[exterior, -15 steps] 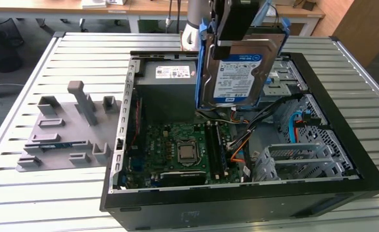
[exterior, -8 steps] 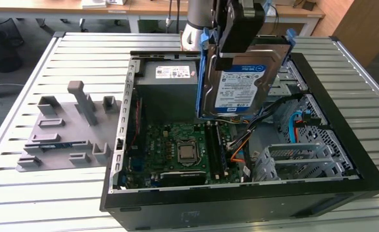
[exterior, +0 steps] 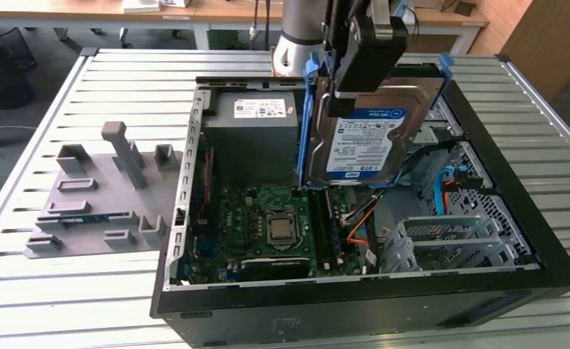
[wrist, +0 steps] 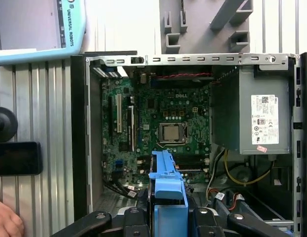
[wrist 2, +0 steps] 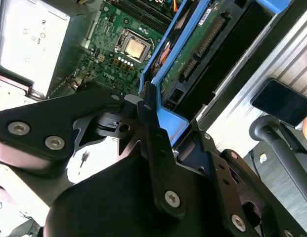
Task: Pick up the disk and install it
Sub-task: 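Insert the disk into the insertion slot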
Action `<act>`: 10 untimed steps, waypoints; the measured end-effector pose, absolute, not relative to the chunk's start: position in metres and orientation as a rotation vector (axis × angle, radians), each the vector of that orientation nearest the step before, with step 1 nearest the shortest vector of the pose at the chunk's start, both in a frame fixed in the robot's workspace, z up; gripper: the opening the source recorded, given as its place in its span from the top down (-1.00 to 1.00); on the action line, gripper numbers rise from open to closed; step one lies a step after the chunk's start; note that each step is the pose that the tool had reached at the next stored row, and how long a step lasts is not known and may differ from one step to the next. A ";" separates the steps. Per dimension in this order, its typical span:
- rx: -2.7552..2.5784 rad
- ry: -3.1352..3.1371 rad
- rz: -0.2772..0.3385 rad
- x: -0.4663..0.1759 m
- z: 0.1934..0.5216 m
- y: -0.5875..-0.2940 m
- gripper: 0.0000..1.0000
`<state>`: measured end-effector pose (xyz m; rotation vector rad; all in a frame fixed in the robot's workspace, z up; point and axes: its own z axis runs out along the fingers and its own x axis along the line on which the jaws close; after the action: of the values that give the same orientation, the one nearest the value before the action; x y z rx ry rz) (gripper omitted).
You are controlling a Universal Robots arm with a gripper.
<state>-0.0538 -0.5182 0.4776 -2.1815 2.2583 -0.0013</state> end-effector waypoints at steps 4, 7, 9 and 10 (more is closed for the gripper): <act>-2.183 2.260 0.002 -0.043 0.477 -0.519 0.27; -2.186 2.262 0.007 -0.036 0.477 -0.520 0.27; -2.186 2.263 0.009 -0.034 0.476 -0.524 0.27; -2.187 2.264 0.010 -0.033 0.476 -0.526 0.27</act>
<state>-0.0334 -0.5260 0.4759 -2.1867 2.2637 0.0102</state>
